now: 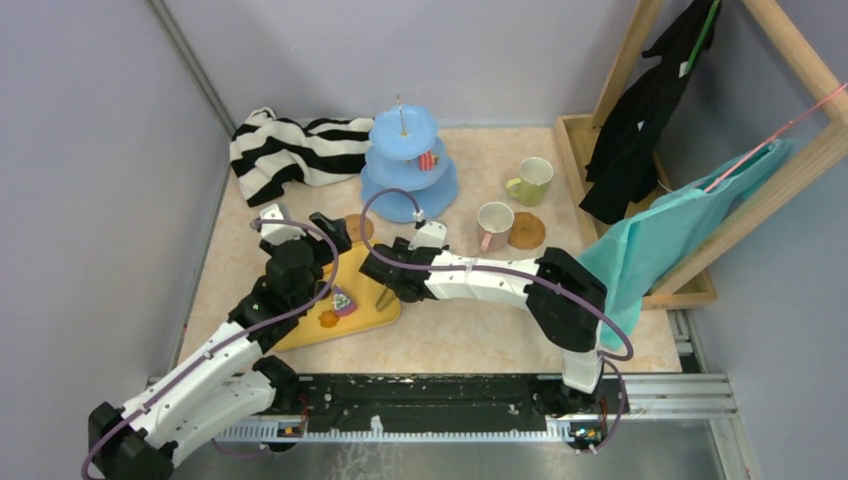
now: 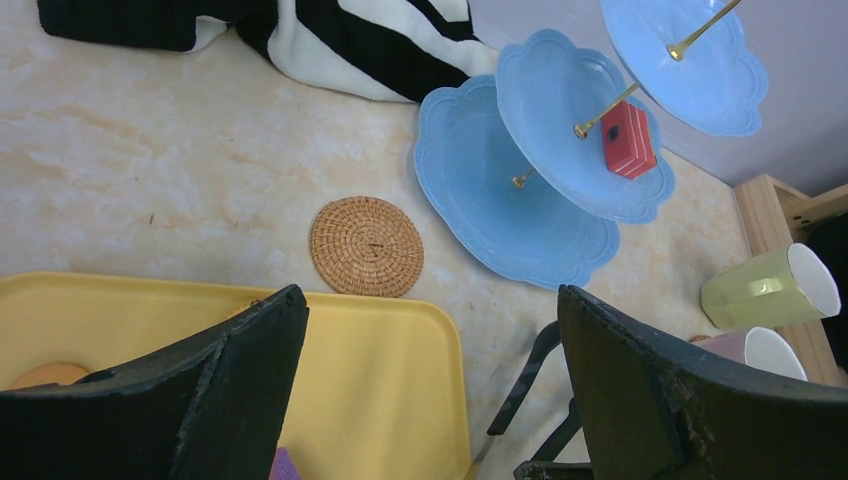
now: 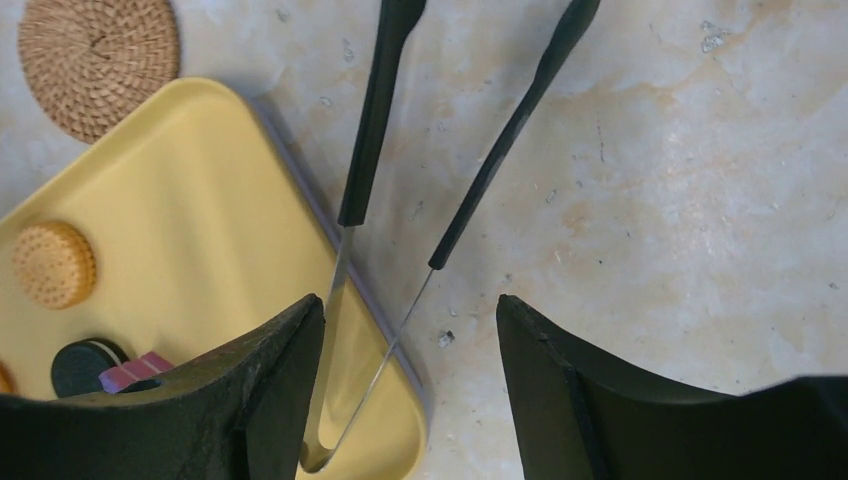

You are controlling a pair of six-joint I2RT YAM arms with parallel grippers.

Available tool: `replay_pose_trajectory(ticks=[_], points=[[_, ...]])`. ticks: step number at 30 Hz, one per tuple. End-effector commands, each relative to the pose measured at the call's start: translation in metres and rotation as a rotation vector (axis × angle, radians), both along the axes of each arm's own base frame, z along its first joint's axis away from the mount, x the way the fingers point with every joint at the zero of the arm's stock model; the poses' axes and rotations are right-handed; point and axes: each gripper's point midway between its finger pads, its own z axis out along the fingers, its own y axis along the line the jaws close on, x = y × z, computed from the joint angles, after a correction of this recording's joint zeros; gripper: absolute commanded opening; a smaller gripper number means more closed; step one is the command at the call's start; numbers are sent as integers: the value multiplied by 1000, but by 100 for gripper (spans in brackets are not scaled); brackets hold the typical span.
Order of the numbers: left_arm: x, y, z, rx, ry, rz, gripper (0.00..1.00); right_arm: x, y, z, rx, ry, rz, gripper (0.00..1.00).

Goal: Serve the afternoon tea
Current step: Pick up the clamp from the tray.

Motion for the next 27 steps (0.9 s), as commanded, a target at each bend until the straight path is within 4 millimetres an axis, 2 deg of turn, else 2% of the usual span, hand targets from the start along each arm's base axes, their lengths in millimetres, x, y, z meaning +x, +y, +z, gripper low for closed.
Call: replay_pose_trajectory(ticks=[1, 4, 5, 7, 14, 27], points=[[-2, 4, 0, -11, 1, 13, 99, -2, 0, 9, -4, 35, -69, 64], [-2, 3, 0, -13, 1, 9, 99, -2, 4, 4, 1, 39, -65, 65], [-2, 3, 0, -13, 1, 9, 99, -1, 5, 3, 1, 37, -66, 69], [-3, 4, -1, -13, 0, 13, 99, 1, 8, 1, 2, 35, -64, 71], [-6, 9, -3, -29, -5, 34, 99, 10, 13, -9, -2, 33, -65, 71], [-8, 15, -8, -55, -11, 64, 99, 32, 11, -30, -14, 29, -64, 71]])
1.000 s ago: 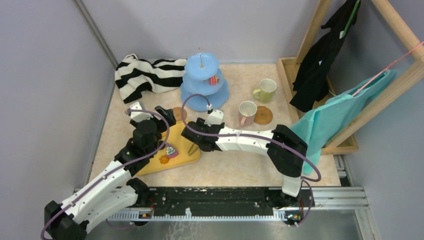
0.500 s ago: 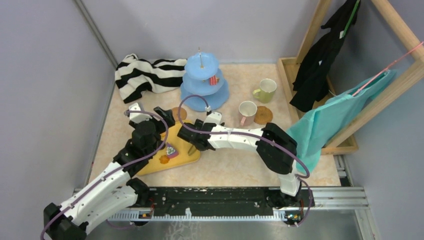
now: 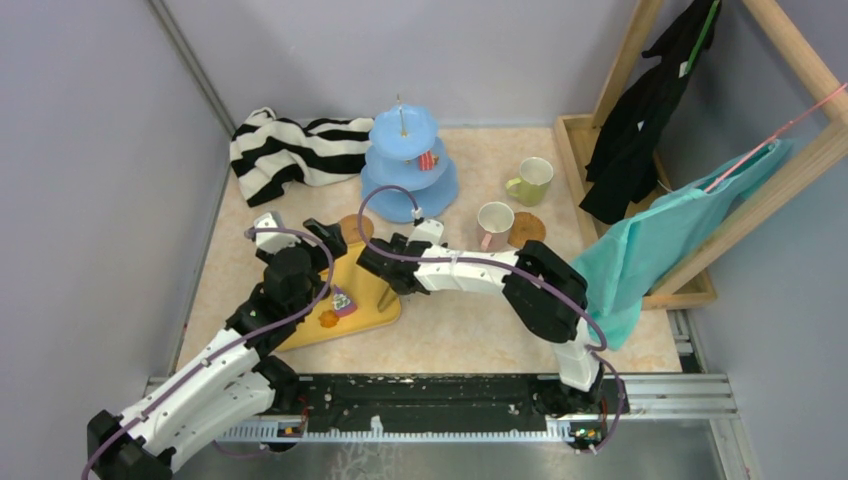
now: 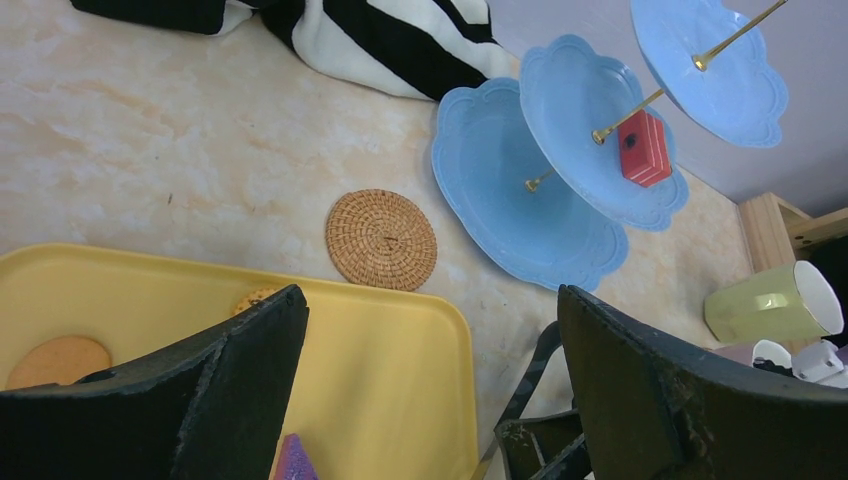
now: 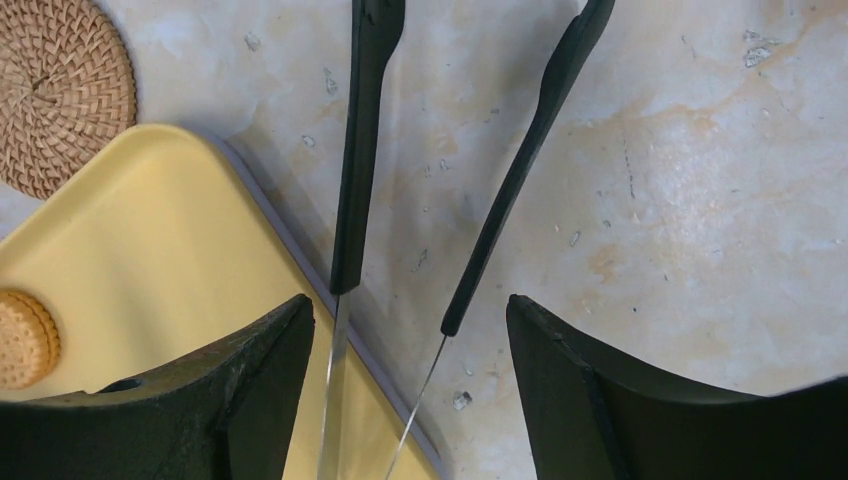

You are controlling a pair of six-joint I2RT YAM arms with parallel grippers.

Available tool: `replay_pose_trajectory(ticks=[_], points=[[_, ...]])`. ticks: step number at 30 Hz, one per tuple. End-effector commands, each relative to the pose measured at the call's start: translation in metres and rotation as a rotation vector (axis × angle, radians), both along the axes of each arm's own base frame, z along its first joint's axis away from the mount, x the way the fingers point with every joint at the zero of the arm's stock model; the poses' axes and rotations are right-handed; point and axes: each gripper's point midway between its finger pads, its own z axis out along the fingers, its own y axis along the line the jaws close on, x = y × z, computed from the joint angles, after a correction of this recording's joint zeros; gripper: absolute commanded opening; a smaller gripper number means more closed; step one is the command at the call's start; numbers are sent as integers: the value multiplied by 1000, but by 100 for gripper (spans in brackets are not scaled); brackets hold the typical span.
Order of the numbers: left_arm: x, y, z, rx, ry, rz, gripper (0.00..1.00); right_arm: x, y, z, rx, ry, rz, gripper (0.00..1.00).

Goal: Serve the afternoon tea
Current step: Pick up the clamp from the tray.

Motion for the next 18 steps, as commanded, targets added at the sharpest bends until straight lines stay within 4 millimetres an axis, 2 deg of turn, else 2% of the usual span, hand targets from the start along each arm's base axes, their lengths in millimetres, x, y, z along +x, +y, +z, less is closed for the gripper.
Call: replay_pose_trajectory(ticks=[1, 5, 11, 18], points=[[0, 5, 3, -17, -16, 25, 99, 14, 9, -1, 20, -24, 8, 71], [0, 5, 2, -16, -17, 26, 99, 16, 11, 1, 24, -35, 23, 71], [2, 2, 0, -13, -9, 21, 99, 18, 11, -8, 11, -11, 30, 70], [2, 2, -1, -14, -7, 22, 99, 17, 11, -22, -4, 13, 72, 60]])
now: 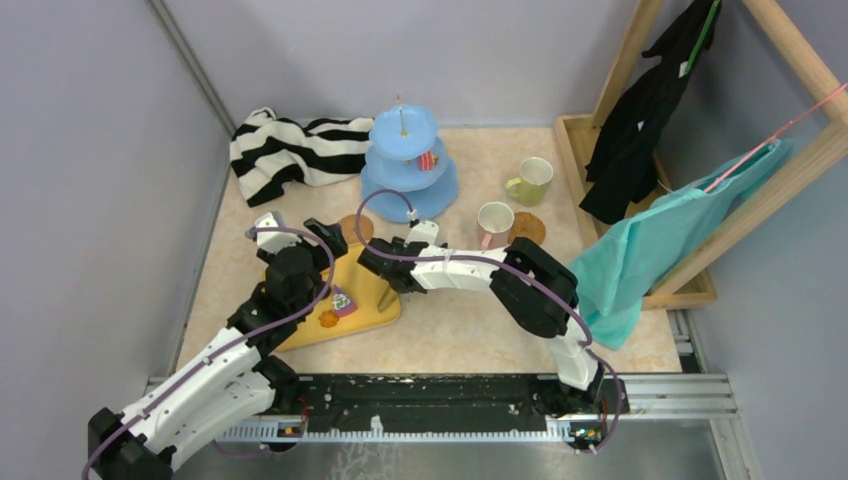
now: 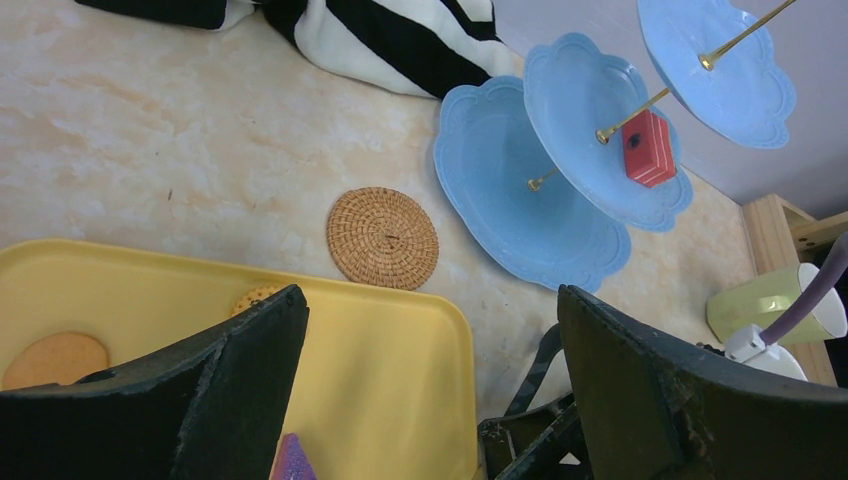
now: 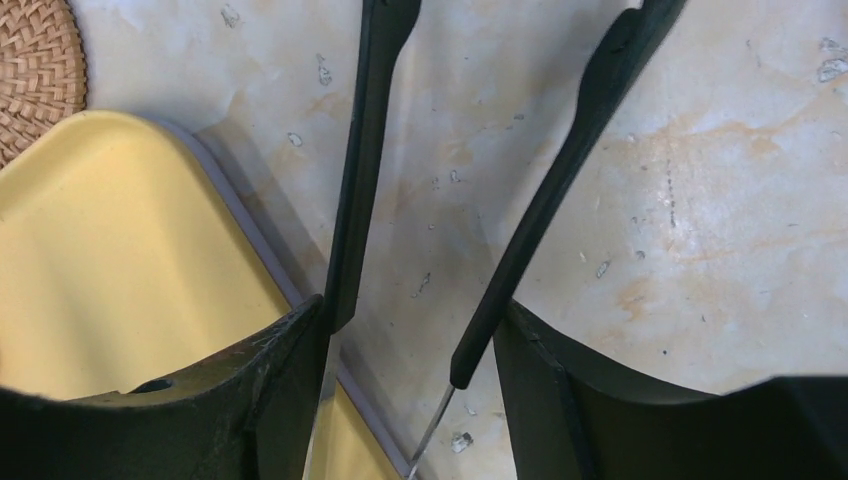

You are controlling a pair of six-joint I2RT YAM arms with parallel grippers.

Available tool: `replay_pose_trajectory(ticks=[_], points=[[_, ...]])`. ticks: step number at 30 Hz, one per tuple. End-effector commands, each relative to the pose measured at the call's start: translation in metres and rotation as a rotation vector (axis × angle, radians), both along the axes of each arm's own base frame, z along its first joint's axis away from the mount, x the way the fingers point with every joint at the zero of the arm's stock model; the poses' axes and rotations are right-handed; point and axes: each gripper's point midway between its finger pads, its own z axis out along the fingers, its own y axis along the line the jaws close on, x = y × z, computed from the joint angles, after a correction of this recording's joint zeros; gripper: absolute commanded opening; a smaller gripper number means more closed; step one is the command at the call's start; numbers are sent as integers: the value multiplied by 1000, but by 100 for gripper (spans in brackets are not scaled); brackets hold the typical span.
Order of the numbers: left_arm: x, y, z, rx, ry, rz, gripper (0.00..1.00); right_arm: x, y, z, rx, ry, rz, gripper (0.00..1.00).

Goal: Serve the afternoon tea
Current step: Pick up the clamp from the tray.

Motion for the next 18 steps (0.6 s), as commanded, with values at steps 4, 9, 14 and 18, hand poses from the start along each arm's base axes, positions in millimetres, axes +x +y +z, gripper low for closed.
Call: replay_pose_trajectory(ticks=[4, 9, 14, 18], points=[[1, 3, 1, -9, -11, 15, 99, 7, 4, -3, -17, -16, 70, 49], [0, 5, 3, -10, -18, 21, 99, 6, -4, 8, -65, -54, 143, 43], [0, 5, 6, -6, -20, 23, 99, 4, -10, 22, -88, -115, 242, 36], [0, 5, 8, -6, -19, 21, 99, 2, -12, 31, -136, -147, 314, 34]])
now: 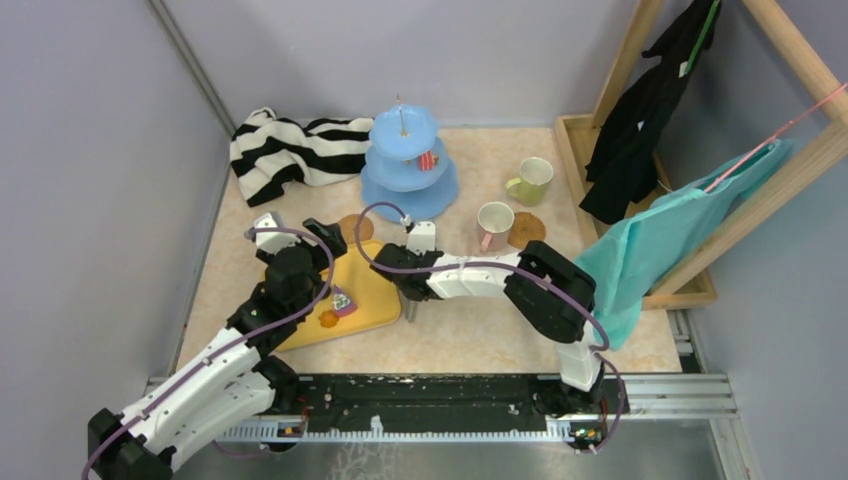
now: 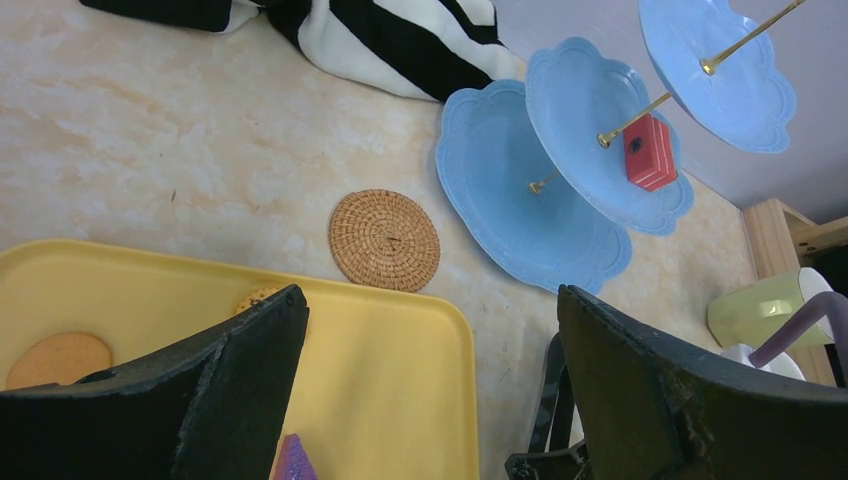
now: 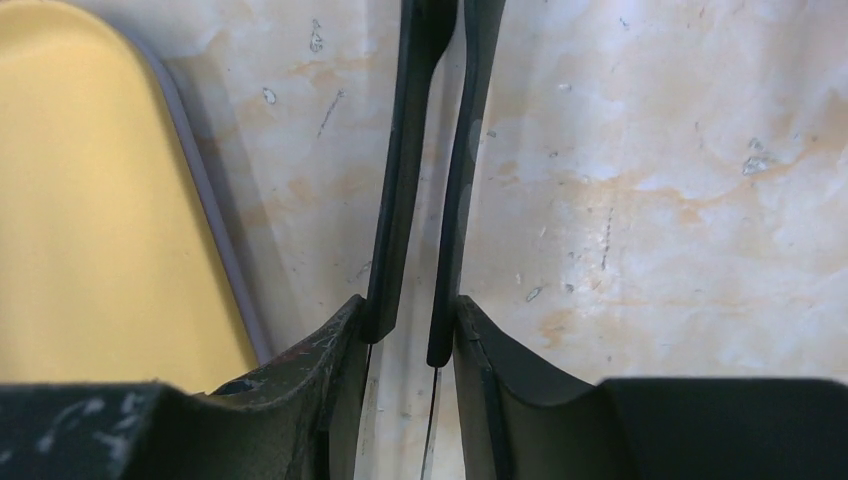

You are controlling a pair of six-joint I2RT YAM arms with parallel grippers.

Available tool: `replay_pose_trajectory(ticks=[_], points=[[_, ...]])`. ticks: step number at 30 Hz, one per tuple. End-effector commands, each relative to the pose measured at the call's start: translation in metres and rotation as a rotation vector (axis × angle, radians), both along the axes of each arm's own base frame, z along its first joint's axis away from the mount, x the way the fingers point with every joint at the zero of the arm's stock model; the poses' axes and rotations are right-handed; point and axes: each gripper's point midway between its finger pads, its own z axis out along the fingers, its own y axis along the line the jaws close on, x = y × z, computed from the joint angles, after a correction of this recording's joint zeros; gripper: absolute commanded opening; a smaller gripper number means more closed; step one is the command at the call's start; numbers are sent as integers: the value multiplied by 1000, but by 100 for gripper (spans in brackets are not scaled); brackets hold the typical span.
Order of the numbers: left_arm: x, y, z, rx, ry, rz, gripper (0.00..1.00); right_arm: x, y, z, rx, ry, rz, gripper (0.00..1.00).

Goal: Serve the afternoon tea
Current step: Pick up the clamp from the tray.

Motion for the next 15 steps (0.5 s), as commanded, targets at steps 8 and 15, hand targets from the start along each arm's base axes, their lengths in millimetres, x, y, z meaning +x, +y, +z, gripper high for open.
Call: replay_pose_trajectory(ticks=[8, 15], points=[[0, 7, 17, 7, -22, 29, 99, -3, 5, 60, -153, -160, 194, 35], [-5, 17, 26, 5, -37, 65, 99, -18, -6, 77, -127, -175, 268, 37]])
